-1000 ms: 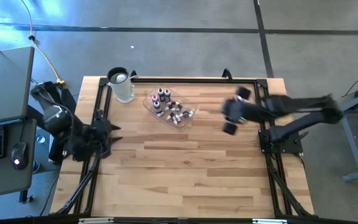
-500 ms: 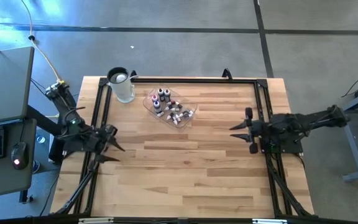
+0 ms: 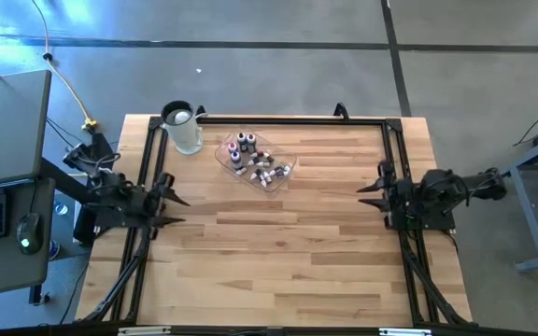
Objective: Pick & Place food coloring
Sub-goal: Return to Home Position
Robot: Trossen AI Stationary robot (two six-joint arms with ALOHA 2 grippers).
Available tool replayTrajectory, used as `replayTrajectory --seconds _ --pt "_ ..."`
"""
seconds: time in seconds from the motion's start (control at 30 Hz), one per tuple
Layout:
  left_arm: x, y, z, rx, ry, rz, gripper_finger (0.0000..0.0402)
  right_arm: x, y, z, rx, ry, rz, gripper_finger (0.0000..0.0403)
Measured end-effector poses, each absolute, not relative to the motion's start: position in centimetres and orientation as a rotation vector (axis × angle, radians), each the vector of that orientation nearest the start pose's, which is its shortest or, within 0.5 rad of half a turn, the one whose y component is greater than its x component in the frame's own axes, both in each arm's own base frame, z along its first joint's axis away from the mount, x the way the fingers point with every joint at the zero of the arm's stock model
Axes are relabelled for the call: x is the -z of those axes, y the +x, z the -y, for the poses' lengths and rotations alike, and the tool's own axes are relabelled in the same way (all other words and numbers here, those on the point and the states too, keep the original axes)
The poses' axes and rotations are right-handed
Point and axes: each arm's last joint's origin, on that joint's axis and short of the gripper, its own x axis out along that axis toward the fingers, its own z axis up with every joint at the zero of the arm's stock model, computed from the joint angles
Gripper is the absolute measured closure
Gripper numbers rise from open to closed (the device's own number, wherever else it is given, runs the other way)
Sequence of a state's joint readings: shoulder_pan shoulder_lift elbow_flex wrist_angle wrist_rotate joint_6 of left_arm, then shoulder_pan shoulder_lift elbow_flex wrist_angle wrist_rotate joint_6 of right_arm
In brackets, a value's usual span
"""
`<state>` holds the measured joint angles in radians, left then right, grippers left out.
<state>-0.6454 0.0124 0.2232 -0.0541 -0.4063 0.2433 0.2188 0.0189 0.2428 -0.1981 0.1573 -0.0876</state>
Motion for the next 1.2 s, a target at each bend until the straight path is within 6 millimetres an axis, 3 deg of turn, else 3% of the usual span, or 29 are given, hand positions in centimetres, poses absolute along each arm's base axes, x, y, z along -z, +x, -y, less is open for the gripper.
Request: replayTrajectory --seconds 0.27,0.4,0.8,1.2 --pt "-18.6 8.5 3.7 0.123 0.185 0.152 0.0215 -19.5 9.0 -1.5 -0.062 -0.176 0.056 0.0295" --pt "-17.7 8.9 3.4 0.080 0.166 0.101 0.0215 -18.4 9.5 -1.6 -0.055 -0.217 0.097 0.0295" --pt "-17.4 9.1 3.1 0.053 0.100 0.063 0.0215 -17.2 9.7 -1.7 -0.061 -0.094 0.064 0.0295" --pt "-17.3 9.1 3.1 0.051 0.099 0.063 0.0215 -17.2 9.7 -1.7 -0.059 -0.099 0.056 0.0295"
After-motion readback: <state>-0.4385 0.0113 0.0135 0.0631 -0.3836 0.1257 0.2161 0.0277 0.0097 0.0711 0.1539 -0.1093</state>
